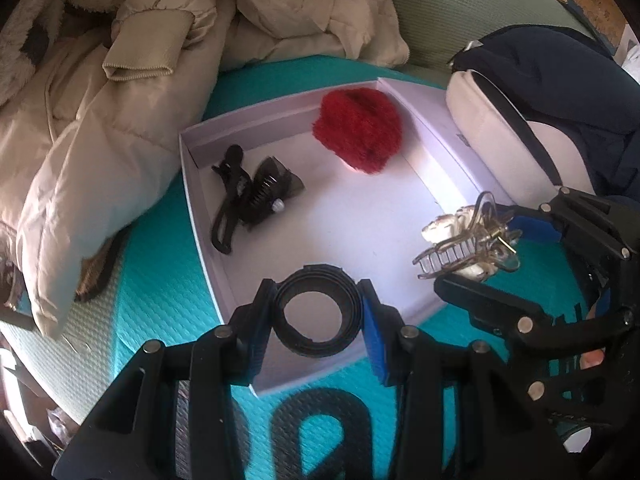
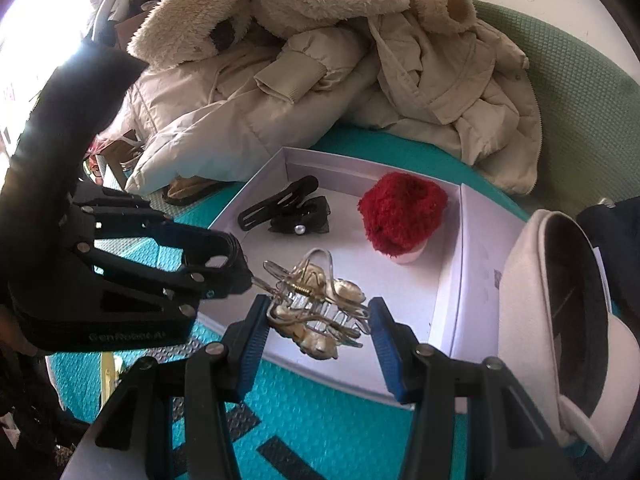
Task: Organize objects
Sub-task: 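Lift and carry the hair tie and gold clip with both tools to the box, then lower hair tie with left tool while right lowers gold clip, open both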
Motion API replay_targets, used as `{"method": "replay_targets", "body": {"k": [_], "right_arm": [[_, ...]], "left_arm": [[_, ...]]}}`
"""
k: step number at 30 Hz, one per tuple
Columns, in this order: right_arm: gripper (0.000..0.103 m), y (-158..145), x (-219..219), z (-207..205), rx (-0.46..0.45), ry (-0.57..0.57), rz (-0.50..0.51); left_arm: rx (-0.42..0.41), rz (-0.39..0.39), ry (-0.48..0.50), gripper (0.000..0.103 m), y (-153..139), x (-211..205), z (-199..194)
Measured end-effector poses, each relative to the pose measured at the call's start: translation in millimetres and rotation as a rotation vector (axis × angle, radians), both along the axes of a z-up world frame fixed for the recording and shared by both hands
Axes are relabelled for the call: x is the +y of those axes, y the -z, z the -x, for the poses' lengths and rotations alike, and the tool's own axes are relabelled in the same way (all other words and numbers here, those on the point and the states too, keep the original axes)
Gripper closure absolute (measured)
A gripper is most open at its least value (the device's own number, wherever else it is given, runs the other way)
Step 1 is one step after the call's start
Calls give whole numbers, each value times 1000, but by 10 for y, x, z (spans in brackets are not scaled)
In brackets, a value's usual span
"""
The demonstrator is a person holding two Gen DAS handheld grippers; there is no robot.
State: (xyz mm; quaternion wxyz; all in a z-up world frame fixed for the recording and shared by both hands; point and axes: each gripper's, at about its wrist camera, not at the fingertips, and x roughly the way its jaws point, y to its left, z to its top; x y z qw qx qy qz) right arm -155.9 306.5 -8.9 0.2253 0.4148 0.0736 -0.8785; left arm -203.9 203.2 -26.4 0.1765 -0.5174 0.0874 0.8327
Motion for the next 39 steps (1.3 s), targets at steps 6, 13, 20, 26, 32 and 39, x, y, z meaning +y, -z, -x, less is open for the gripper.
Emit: {"method": "replay_targets", "body": {"k": [6,13,20,26,32,39], "right_arm": [[53,100,-20,206,-28,15,-4],[53,226,-44,398,-57,24,-19],[53,321,-95,566,-68,21,-40],[53,369,-114,704,-69,32,-49],[53,436,-118,827,-75,48,-62],[53,477,-92,912,-81,64,-67]], "left_arm": [[11,11,-6,64,25,-63,224],[-9,3,-5,64,153,-127,420],[-26,-13,15,64,290,-141,536],[-40,-23,31,64,386,-128,599],[-35,-24,40,64,436,-112,664],[-29,-10,42,64,488,-51,777]]}}
